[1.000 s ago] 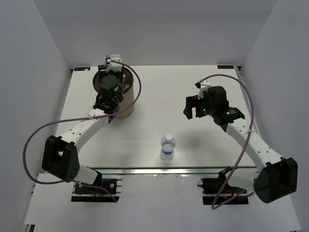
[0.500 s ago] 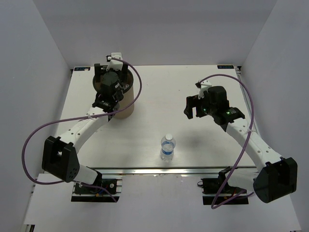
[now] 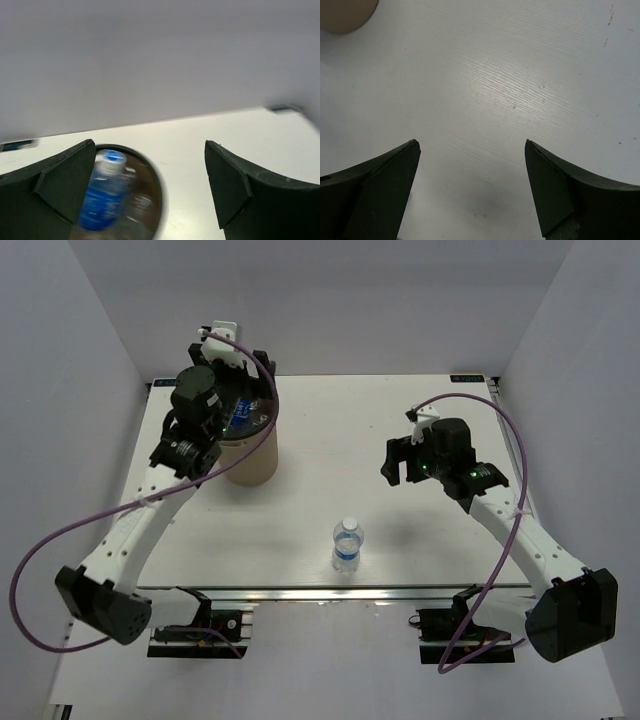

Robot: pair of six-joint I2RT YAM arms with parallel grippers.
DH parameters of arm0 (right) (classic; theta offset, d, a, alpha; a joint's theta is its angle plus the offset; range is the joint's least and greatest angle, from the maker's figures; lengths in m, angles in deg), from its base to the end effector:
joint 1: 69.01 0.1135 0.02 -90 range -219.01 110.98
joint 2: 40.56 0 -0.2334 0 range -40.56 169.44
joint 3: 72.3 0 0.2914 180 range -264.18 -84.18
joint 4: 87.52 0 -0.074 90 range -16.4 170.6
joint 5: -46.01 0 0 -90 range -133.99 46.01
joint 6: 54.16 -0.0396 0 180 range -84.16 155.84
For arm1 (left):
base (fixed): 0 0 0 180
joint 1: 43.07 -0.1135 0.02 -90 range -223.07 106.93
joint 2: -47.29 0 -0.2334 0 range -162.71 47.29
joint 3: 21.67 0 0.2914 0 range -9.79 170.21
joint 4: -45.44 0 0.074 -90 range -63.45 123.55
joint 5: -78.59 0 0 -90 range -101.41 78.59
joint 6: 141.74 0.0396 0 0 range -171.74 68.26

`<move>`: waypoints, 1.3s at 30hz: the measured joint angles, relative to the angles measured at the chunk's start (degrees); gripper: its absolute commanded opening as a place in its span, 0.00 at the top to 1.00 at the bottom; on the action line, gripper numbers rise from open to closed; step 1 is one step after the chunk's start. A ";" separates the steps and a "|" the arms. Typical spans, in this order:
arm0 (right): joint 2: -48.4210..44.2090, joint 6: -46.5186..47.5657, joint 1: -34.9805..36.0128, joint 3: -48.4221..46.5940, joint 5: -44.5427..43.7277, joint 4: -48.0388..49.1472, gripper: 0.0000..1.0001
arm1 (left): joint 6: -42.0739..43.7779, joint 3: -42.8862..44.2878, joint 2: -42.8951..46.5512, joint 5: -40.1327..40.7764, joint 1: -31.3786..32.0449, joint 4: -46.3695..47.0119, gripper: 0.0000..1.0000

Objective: Put the plastic bottles in the bin

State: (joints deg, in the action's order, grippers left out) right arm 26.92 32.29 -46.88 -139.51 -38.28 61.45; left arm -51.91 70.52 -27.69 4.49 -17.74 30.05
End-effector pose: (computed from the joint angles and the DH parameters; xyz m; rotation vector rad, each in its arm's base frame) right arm 0.2939 0.1238 0.2688 -0.4039 2.0979 0.3707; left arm 0.3209 -0.1399 0.4287 0.1177 1.5374 -0.1398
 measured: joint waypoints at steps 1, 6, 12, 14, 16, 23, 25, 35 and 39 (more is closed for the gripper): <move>-0.20 -0.11 0.00 0.00 0.00 0.02 0.11 | -1.57 -0.02 1.46 -4.66 0.28 -1.92 0.02; -0.57 -0.44 -0.04 0.00 -1.05 -0.02 0.10 | -9.11 -7.82 8.17 -18.32 10.86 -4.90 0.02; -0.63 -2.14 -1.66 0.02 -4.66 -0.31 0.11 | -16.06 -20.37 7.15 -20.52 27.10 -7.37 0.02; -0.72 -2.84 -2.36 0.02 -5.25 -0.31 0.11 | -16.94 -21.33 5.62 -16.41 31.71 -9.70 0.02; -0.79 -3.45 -2.86 0.07 -5.11 -0.31 0.11 | -17.53 -21.33 4.57 -12.13 35.78 -11.67 0.02; -1.03 -3.87 -3.02 0.07 -4.42 -0.46 0.11 | -17.90 -21.24 4.07 -5.18 40.81 -13.07 0.02; -1.44 -3.87 -3.02 0.07 -4.26 -0.42 0.11 | -17.94 -21.20 3.34 -2.91 41.29 -13.64 0.08; -2.25 -3.89 -3.02 0.07 -4.02 -0.42 0.11 | -17.16 -19.87 1.77 4.22 43.10 -15.82 0.90; -2.36 -3.89 -3.02 0.46 -4.02 -0.15 0.11 | -16.81 -19.63 1.77 4.39 43.12 -14.67 1.00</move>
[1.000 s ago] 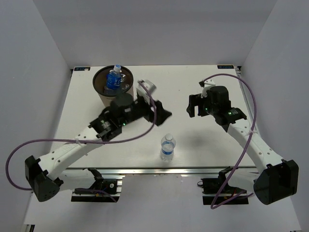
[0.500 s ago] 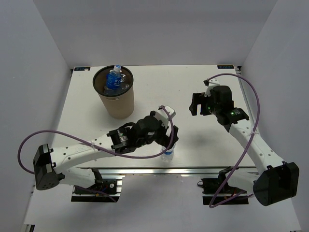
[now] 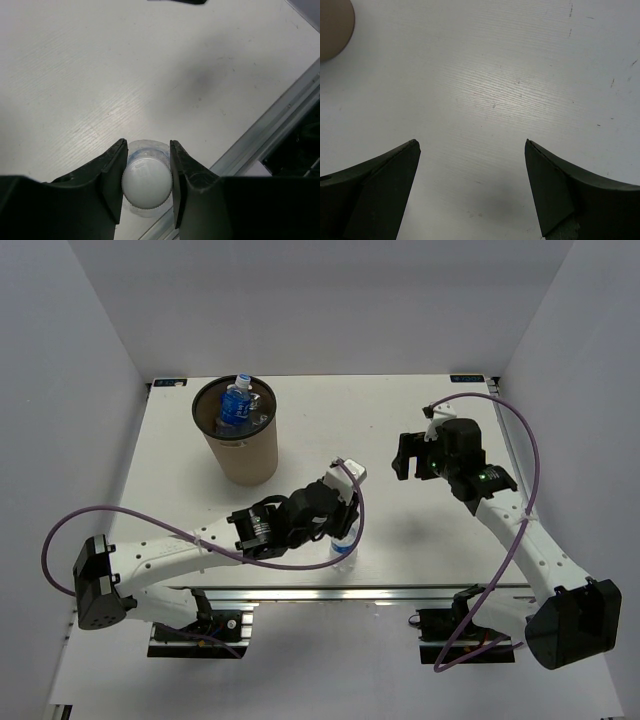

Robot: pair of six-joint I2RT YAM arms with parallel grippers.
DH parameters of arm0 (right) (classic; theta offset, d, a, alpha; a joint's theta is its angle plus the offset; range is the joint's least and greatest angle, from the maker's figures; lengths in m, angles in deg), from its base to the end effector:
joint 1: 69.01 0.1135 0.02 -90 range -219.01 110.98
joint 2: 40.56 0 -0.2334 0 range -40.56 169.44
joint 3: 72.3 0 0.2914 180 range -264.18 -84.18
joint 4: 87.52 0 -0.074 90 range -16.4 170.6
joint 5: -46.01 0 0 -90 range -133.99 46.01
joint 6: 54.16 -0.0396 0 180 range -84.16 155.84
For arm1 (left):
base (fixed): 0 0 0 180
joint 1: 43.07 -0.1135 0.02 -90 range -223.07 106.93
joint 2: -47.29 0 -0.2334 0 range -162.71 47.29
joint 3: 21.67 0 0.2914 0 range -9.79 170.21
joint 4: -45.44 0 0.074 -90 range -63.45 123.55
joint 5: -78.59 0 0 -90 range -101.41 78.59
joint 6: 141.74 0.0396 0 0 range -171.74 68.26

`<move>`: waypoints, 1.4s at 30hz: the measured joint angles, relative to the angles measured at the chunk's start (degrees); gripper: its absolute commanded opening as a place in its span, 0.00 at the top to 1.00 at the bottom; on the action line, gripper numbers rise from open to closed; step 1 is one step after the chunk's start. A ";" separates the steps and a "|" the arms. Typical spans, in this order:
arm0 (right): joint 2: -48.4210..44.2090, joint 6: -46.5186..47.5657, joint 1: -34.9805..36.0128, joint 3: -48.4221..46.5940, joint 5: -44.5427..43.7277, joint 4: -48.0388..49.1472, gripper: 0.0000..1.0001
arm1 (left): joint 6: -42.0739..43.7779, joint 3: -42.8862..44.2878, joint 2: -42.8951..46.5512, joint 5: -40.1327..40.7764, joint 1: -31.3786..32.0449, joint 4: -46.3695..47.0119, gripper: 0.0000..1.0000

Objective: Put the plastic bottles in the bin

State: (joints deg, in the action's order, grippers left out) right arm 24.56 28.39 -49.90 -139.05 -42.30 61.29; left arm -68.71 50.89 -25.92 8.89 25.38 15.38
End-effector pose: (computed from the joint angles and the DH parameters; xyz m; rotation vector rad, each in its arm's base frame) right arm 0.2943 0.1032 0.2775 -0.2314 2.0888 0.3114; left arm 0.1375 -0.3107 0.2769 0.7207 1.9886 -0.5355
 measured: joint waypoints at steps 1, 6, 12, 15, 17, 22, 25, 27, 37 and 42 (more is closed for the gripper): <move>-0.04 0.00 0.00 0.26 -0.04 0.00 0.11 | 0.04 0.00 0.02 0.52 0.00 0.48 1.00; -0.31 -0.35 0.00 0.55 -0.07 0.13 0.11 | 1.49 5.51 -0.70 13.31 0.02 -0.59 1.00; -0.52 -0.61 0.00 0.85 -0.07 0.61 0.11 | 6.78 25.88 -3.52 24.48 -8.76 0.96 1.00; -0.52 -0.74 0.00 0.85 -0.07 0.63 0.11 | 9.46 39.74 -7.61 28.15 -17.35 -0.04 1.00; -0.52 -0.76 0.00 0.87 -0.09 0.63 0.11 | 11.39 46.90 -10.03 30.53 -22.34 -1.09 1.00; -0.52 -0.76 0.00 0.90 -0.24 0.61 0.11 | 15.74 52.89 -12.00 36.00 -31.74 -2.60 1.00; -0.52 -0.76 0.00 0.90 -0.31 0.61 0.11 | 15.58 53.40 -12.96 36.30 -37.09 -4.87 1.00; -0.50 -0.76 0.00 0.90 -0.46 0.61 0.11 | 14.99 53.22 -13.73 36.09 -40.33 -6.51 1.00; 1.20 -0.74 0.00 0.90 -0.48 0.61 0.11 | 11.17 47.54 -14.88 27.10 -47.34 -10.29 1.00; 1.84 -0.74 0.00 0.90 -1.64 0.59 0.11 | 11.21 47.67 -15.02 24.72 -47.54 -9.68 1.00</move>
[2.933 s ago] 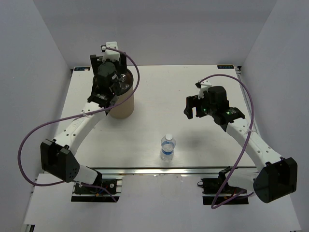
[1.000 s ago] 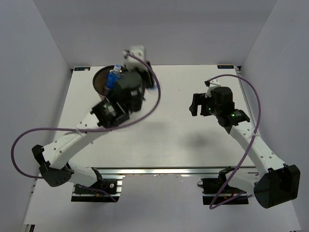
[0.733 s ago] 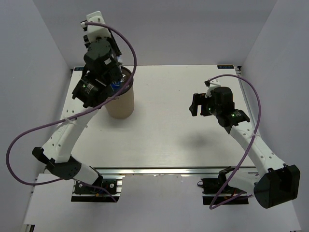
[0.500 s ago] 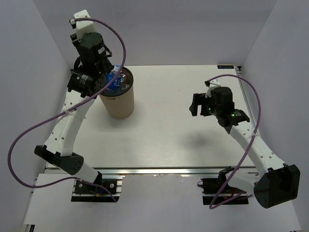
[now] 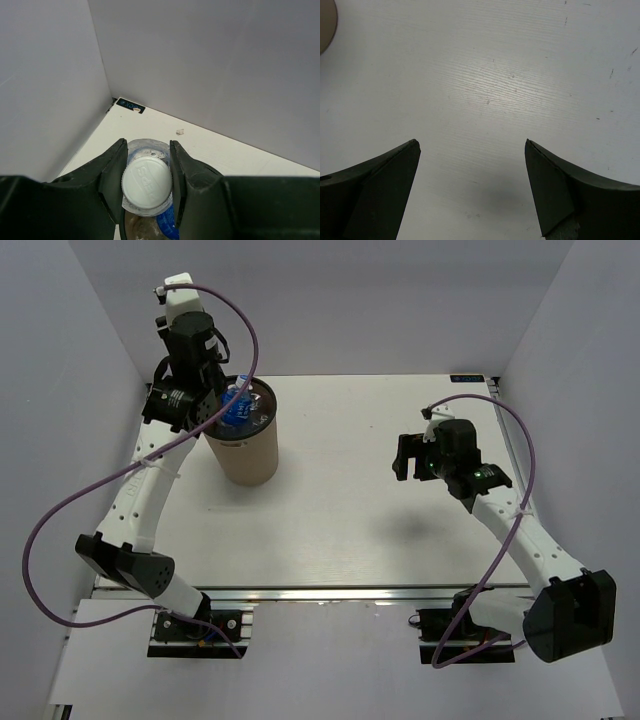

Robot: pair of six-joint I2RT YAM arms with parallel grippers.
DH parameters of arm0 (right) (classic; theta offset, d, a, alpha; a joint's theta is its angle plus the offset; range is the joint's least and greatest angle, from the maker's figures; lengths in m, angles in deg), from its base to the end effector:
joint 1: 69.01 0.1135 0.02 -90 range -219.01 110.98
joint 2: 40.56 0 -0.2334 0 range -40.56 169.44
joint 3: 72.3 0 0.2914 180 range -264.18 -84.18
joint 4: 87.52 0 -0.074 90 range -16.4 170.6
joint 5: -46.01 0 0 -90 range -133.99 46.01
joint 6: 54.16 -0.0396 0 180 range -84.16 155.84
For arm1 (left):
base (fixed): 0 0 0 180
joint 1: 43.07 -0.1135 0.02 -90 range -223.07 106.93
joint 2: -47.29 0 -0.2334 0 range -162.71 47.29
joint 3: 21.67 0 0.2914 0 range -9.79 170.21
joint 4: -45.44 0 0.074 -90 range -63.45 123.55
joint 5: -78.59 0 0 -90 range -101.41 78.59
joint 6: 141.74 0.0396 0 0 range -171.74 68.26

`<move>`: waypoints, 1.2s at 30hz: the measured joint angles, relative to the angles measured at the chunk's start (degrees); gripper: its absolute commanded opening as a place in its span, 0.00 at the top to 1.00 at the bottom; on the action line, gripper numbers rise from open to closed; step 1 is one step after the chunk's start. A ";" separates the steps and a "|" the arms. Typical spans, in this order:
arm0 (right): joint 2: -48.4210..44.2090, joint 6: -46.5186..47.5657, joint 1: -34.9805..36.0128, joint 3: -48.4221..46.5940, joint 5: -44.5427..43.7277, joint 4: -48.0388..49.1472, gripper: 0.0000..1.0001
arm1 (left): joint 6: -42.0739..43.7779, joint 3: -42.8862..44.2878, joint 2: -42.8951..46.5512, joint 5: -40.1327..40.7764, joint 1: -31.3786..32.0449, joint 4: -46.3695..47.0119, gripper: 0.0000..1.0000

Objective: Put the plastic bottles in the bin

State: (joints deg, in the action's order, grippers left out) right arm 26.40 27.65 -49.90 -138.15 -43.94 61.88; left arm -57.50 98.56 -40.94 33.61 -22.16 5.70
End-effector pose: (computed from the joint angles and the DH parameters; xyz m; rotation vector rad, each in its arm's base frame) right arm 0.2992 0.1037 0.2629 -0.2039 2.1275 0.2822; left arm 0.3472 -0.1027 0.4875 -0.3576 1.6373 0.3181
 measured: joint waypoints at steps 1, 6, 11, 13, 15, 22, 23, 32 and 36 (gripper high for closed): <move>0.17 0.00 -0.02 0.00 -0.15 0.00 0.11 | 0.09 0.07 -0.09 -0.46 -0.07 -0.04 1.00; 1.05 0.00 -0.02 0.00 -0.37 0.04 0.11 | 0.24 0.55 -0.26 -3.52 -0.24 -1.31 1.00; 2.08 0.00 -0.02 0.00 -0.37 0.02 0.11 | -0.52 0.87 -0.31 -8.00 -0.24 -2.84 1.00; 2.32 0.02 -0.02 0.00 -0.35 0.02 0.11 | -0.76 0.92 -0.31 -8.59 -0.22 -3.30 1.00; 2.54 0.02 -0.02 0.00 -0.35 0.04 0.11 | -0.85 1.29 -0.33 -8.61 -0.22 -3.93 1.00; 2.84 0.02 -0.02 0.00 -0.33 0.07 0.11 | -0.70 3.45 -0.31 -8.72 -0.20 -6.60 1.00; 2.84 0.02 -0.02 0.00 -0.33 0.07 0.11 | -0.70 4.57 -0.37 -9.05 -0.17 -8.07 1.00; 2.93 0.00 -0.02 0.00 -0.33 0.22 0.11 | -0.70 8.59 2.82 -10.47 -0.17 -11.10 1.00; 2.97 0.02 -0.02 0.00 -0.33 0.22 0.11 | -1.01 4.76 3.45 -9.86 -0.17 -11.39 1.00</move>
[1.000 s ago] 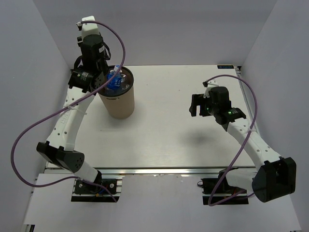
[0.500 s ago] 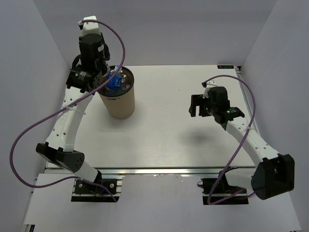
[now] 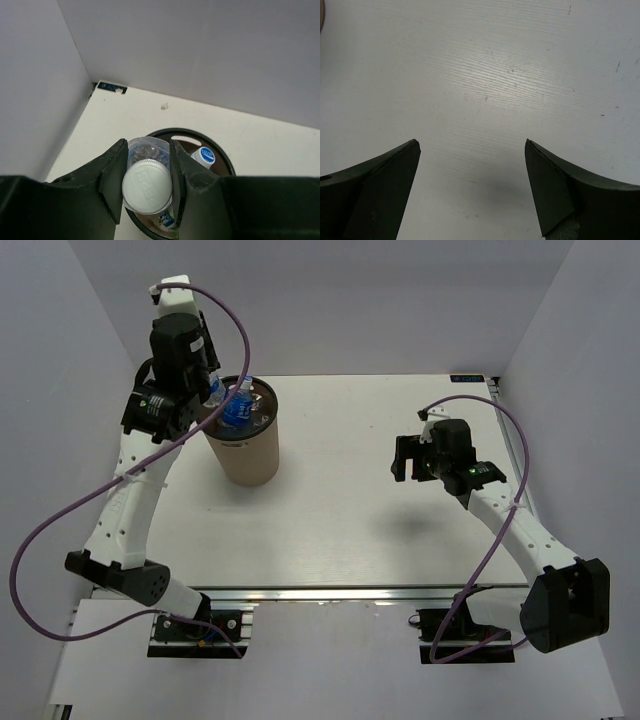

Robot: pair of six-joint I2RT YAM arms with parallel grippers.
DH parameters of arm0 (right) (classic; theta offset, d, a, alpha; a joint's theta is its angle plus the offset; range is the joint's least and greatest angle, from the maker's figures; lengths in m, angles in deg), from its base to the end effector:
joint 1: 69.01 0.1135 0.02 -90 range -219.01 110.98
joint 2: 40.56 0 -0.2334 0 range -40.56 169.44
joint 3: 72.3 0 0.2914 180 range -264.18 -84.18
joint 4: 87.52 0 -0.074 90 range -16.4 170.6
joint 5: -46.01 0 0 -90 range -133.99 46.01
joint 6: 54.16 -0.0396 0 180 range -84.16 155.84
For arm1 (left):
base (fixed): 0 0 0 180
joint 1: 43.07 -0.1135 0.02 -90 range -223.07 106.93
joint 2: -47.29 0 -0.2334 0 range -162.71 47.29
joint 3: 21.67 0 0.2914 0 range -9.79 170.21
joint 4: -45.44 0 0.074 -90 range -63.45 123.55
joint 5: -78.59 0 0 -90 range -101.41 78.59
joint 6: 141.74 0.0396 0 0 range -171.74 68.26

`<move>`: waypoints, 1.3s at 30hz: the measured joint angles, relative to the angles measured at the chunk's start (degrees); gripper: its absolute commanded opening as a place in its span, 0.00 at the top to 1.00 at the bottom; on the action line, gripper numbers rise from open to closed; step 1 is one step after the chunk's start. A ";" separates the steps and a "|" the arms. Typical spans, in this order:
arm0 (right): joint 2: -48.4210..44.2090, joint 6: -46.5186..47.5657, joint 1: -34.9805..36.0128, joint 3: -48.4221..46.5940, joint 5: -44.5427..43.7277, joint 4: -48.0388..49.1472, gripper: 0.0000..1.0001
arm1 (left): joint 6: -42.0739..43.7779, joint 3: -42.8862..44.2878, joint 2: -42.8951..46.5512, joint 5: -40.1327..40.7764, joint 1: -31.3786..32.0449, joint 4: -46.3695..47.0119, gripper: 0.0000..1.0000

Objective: Put the plastic bottles in the bin

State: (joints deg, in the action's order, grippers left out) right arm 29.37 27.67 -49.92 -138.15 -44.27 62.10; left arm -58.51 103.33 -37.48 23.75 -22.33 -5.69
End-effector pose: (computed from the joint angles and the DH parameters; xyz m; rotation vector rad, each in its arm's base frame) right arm 0.3065 0.1059 0.2477 -0.2051 2.1749 0.2659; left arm 0.3126 -0.0940 0.5140 -0.2311 1.7141 0.1864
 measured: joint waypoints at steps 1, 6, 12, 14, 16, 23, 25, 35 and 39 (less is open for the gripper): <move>0.00 -0.02 0.00 0.00 0.00 0.00 0.11 | -0.20 -0.26 -0.63 0.04 0.00 -0.72 1.00; 0.00 0.00 0.00 0.00 0.00 0.00 0.11 | -1.01 -0.31 -3.93 -0.85 0.00 -2.14 1.00; 0.04 0.02 0.00 0.00 0.00 0.00 0.11 | -1.64 -1.40 -3.19 -1.40 0.00 -1.90 1.00; 0.04 0.02 0.00 0.00 0.00 -0.02 0.10 | -1.68 -1.40 -3.21 -1.31 -0.02 -1.90 1.00; 0.04 0.02 0.00 0.00 0.00 -0.02 0.11 | -1.70 -1.36 -3.56 -1.18 0.00 -1.90 0.99; 0.04 0.02 0.00 0.00 0.00 -0.02 0.11 | -0.87 -0.20 -8.85 -0.24 0.00 -1.14 0.89; 0.04 0.02 0.00 0.00 0.00 -0.02 0.11 | -0.48 0.61 -10.34 0.37 0.00 -0.24 0.87; 0.04 0.02 0.00 0.00 0.00 -0.04 0.11 | -0.44 0.83 -13.38 0.79 0.00 2.60 0.80; 0.02 0.02 0.00 0.00 0.00 -0.04 0.11 | -0.72 -0.26 -12.44 0.59 -0.02 2.80 0.66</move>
State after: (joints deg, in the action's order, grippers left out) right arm 29.39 27.70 -49.92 -138.15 -44.27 62.06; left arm -59.23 103.07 -49.92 24.34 -22.36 -2.89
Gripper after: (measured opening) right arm 0.895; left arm 0.455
